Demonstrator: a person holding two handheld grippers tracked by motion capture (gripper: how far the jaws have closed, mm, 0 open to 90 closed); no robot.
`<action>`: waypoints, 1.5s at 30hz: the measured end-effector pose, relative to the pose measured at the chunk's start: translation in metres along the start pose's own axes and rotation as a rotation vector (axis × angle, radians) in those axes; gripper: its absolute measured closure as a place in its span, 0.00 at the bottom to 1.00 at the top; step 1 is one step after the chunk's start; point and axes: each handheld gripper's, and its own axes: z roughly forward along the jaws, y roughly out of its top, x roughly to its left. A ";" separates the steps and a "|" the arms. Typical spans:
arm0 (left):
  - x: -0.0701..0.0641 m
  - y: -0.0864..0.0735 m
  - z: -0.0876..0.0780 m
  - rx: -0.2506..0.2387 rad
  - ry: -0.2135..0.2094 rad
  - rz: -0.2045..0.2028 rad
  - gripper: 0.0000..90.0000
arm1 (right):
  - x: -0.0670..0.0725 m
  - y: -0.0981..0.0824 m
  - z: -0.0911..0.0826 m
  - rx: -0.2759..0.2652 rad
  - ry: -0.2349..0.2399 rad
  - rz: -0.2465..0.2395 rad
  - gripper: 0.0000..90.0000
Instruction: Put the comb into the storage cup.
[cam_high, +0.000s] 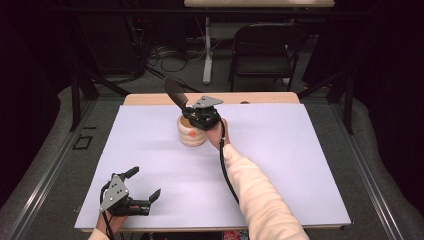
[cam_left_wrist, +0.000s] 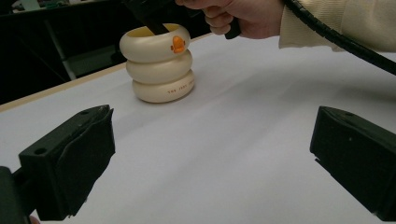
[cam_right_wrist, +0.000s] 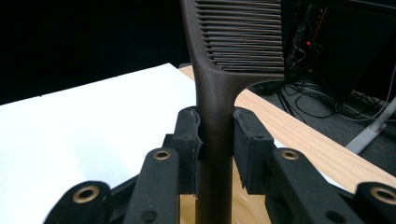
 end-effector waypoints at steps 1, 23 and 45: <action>0.000 0.000 0.000 0.000 0.000 0.000 0.00 | 0.000 0.000 0.000 0.000 0.000 -0.001 0.80; 0.000 0.000 0.000 -0.001 0.003 -0.001 0.00 | 0.000 -0.016 0.007 0.066 0.008 0.018 0.80; 0.000 0.000 -0.001 -0.004 0.004 0.001 0.00 | 0.003 -0.017 0.012 0.096 -0.006 -0.019 0.79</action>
